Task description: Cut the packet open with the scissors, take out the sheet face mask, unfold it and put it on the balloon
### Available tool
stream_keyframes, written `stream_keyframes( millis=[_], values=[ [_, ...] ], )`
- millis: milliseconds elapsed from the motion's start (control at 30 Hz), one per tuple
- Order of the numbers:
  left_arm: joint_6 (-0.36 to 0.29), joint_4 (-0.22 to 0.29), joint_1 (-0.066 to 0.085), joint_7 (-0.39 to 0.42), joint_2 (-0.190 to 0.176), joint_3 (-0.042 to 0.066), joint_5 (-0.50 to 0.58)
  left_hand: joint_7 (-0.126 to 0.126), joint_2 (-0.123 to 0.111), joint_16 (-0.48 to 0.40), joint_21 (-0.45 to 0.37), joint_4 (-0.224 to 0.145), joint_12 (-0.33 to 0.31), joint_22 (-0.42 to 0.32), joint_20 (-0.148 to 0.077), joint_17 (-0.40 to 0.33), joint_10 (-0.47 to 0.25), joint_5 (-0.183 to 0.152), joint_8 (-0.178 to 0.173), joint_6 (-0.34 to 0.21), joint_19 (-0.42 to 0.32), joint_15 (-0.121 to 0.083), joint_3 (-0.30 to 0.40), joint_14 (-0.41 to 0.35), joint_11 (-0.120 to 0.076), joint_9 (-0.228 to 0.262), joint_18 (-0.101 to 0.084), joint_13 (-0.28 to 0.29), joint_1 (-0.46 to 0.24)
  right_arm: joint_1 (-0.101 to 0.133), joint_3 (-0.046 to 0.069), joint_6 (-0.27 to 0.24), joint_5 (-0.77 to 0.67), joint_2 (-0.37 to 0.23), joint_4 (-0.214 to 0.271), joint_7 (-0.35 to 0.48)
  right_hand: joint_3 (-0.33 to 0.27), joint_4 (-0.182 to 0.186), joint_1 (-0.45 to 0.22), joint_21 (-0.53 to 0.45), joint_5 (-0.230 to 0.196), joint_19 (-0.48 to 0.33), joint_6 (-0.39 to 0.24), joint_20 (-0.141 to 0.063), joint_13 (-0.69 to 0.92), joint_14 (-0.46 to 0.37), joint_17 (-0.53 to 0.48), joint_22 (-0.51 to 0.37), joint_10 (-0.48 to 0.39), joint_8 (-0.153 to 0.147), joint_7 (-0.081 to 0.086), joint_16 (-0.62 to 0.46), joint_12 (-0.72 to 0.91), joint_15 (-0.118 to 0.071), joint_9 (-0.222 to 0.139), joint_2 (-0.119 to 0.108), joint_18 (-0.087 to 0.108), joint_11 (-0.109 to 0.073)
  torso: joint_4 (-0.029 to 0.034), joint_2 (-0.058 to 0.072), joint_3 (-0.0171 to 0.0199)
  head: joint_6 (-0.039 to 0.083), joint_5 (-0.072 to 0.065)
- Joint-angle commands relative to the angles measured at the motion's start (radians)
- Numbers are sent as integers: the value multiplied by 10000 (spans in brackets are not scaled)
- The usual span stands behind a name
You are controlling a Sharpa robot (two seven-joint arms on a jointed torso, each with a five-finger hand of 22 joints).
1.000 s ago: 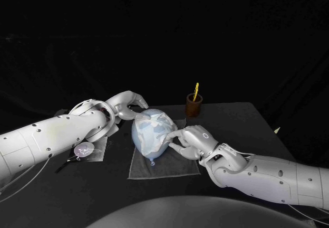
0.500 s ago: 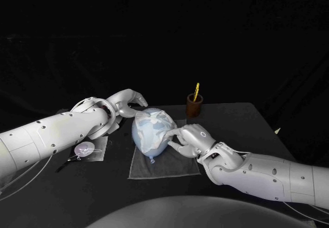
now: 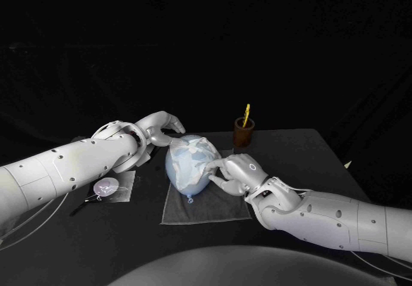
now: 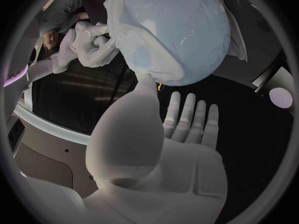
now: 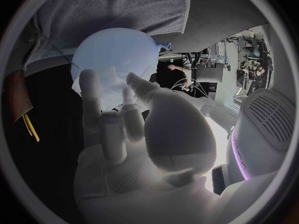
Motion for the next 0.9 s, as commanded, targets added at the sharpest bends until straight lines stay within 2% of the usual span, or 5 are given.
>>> stream_keyframes(
  millis=[33, 433, 667, 767, 900],
  values=[
    [241, -58, 2, 90, 52, -16, 18, 686, 76, -30, -41, -6, -44, -8, -37, -17, 73, -34, -41, 79, 12, 14, 40, 70, 17, -12, 82, -7, 15, 22, 18, -401, -159, 104, -63, -31, 26, -75, 4, 62, -30, -27, -9, 18, 920, 852, 1902, 27, 53, -41, -29, 43, 51, 5, -9, -30, 85, 52, 1, 1, 4, 2, -2],
    [308, -244, 4, 116, 150, -24, 82, 684, 84, -39, -43, -7, -52, -9, -37, -21, 76, -35, -44, 82, 21, 13, 47, 71, 15, -14, 91, -7, 16, 119, 33, -315, -194, 412, -517, -138, 57, -142, 69, 116, -34, -1, 94, 11, 949, 866, 1941, 68, 85, 14, -57, 56, 103, -9, -10, -7, 88, 29, 3, -7, -6, 2, 6],
    [358, -459, 5, 147, 244, -21, 142, 688, 129, -43, -60, -10, -83, -19, -40, -29, 105, -35, -60, 99, 7, 21, 78, 116, 14, -23, 142, -5, 23, 138, 33, -90, -282, 458, -601, -242, 34, -204, 87, 133, -41, -3, 229, -5, 976, 870, 1952, 91, 106, 101, -90, 60, 144, -22, 8, -48, 90, 7, -6, -16, -20, 2, 17],
    [382, -615, 5, 168, 326, -21, 163, 692, 168, -58, -72, -13, -102, -25, -34, -38, 137, -36, -68, 120, -4, 21, 103, 150, 14, -29, 179, -3, 29, 141, 33, -70, -299, 459, -608, -251, 25, -212, 84, 163, -41, 4, 264, -10, 1015, 880, 1983, 111, 140, 126, -100, 70, 195, -26, 14, -52, 85, 0, -3, -9, -14, 2, 15],
    [411, -771, 5, 181, 400, -35, 178, 692, 183, -62, -78, -15, -110, -28, -33, -40, 152, -37, -71, 130, -11, 22, 113, 166, 14, -30, 194, -2, 34, 143, 33, -144, -301, 464, -602, -190, 30, -201, 81, 309, -40, 57, 471, -36, 1090, 913, 2087, 206, 209, 269, -166, 102, 298, -60, 54, 50, 65, -50, -8, -6, -12, 2, 14]
  ],
)
